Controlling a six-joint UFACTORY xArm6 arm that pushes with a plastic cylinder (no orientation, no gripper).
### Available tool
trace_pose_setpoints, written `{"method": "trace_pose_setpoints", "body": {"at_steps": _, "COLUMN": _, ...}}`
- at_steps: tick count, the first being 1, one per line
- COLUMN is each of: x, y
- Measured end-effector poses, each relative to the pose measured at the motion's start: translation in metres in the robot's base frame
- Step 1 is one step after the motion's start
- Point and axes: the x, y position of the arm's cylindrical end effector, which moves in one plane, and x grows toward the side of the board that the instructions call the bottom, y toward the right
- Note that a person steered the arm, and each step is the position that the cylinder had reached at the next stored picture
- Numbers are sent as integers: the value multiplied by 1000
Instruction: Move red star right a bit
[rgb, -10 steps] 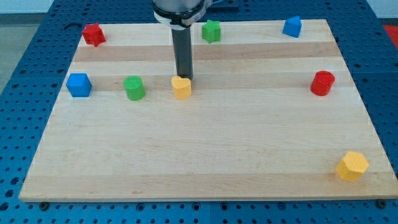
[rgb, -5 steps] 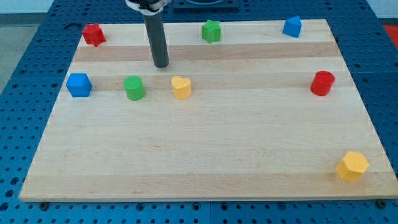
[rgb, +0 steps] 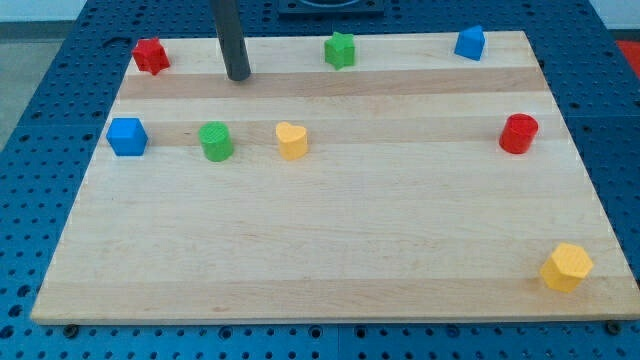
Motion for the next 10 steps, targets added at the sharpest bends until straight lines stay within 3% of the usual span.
{"method": "trace_pose_setpoints", "body": {"at_steps": 6, "x": -74, "y": -86}}
{"method": "trace_pose_setpoints", "body": {"at_steps": 10, "x": -78, "y": -166}}
